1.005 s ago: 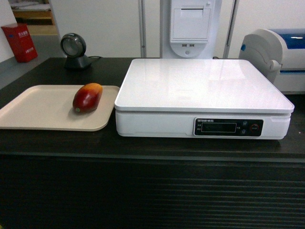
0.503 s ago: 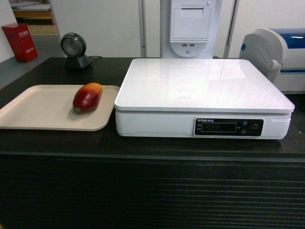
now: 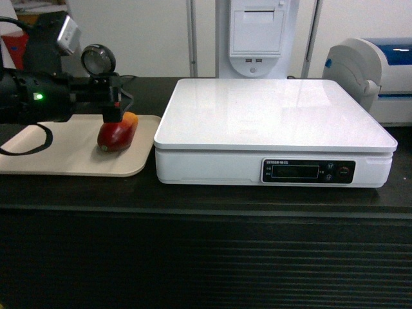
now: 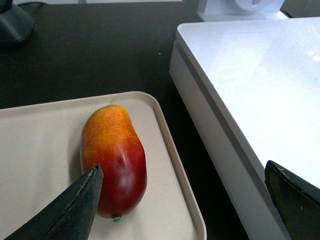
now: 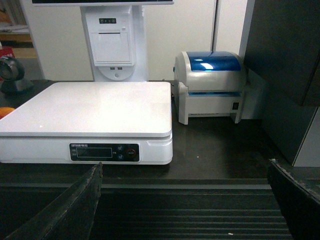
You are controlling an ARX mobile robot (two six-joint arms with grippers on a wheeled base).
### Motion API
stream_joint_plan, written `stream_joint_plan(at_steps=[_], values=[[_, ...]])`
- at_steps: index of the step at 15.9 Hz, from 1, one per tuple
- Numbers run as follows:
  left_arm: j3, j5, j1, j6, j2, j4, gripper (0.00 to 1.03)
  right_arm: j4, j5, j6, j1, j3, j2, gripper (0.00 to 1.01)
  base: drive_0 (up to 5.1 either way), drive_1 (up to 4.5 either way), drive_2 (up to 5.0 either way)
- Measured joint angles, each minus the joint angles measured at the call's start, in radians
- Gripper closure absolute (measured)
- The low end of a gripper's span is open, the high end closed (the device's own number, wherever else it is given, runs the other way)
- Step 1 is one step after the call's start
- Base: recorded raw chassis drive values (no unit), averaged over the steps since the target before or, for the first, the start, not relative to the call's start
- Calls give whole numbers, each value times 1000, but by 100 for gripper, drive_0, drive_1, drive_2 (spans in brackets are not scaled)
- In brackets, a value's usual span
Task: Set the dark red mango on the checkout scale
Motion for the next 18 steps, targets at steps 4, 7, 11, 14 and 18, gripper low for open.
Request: stream_joint_plan(at_steps=[4,7,11,14,18], values=[[252,-8,2,15,158,-202,5,0,0,0,0,0,0,3,0,0,0],[397,-11,10,21,243,-351,5,0,0,0,0,0,0,3,0,0,0],[562,-76,13,33,358,-472,5,0,0,0,0,0,0,3,0,0,0],[654,-109,15,60,425,-547,5,0,0,0,0,0,0,3,0,0,0],[750,-154,19,119,504,-620,10,0,0,0,0,0,0,3,0,0,0]])
